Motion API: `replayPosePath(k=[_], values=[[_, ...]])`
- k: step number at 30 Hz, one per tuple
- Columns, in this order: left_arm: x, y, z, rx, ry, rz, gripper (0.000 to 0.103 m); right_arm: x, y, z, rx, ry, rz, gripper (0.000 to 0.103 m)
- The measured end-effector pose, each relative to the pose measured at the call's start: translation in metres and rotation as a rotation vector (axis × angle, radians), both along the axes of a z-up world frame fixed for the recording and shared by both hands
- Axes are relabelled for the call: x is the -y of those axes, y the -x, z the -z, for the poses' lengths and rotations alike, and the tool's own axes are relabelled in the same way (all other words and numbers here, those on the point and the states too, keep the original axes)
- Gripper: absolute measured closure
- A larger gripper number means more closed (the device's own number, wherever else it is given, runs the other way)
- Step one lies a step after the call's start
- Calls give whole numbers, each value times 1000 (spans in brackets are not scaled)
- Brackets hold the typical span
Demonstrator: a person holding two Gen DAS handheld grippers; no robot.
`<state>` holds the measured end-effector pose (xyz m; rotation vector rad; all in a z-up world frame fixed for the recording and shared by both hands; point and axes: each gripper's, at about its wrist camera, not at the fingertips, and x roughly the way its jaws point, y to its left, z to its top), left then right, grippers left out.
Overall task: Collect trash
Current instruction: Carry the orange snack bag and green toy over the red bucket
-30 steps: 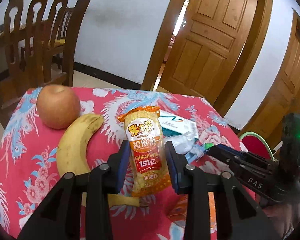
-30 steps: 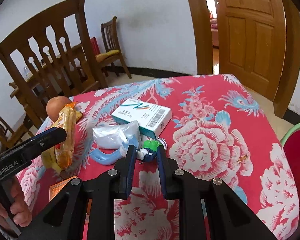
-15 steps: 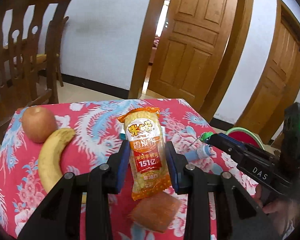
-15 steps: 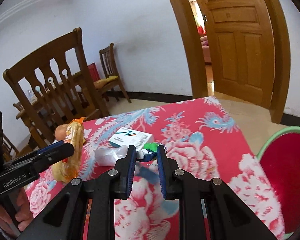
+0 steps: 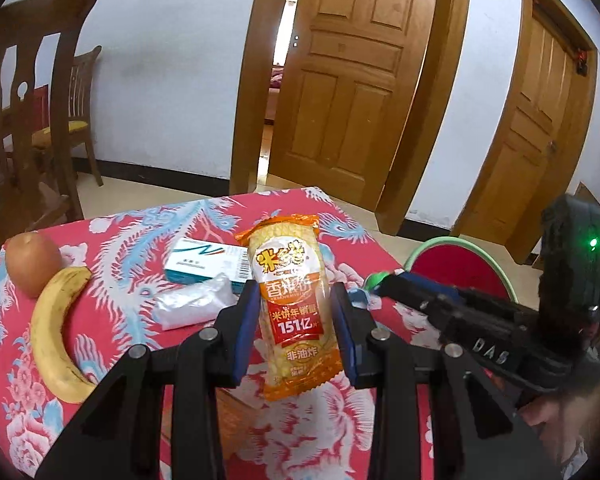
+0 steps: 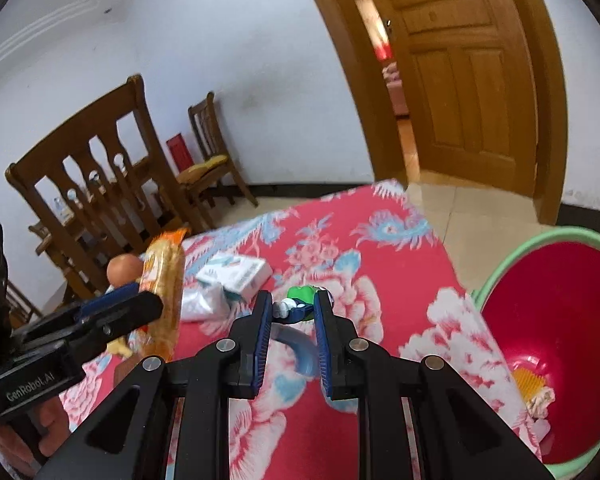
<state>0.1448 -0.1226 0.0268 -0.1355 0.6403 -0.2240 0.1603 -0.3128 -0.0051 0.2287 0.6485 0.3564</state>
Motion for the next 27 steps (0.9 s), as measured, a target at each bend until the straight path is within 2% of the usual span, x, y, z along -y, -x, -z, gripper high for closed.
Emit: replayPosePath(k=[9, 13, 19, 27], values=[[9, 4, 11, -26, 18, 7, 66, -2, 6, 26, -123, 159, 3, 81], [11, 5, 14, -29, 29, 12, 66, 4, 14, 24, -109, 167, 6, 81], [21, 0, 16, -30, 39, 39, 66, 22, 24, 15, -71, 124, 24, 81], [58, -8, 28, -54, 36, 102, 66, 59, 33, 13, -71, 88, 91, 82]])
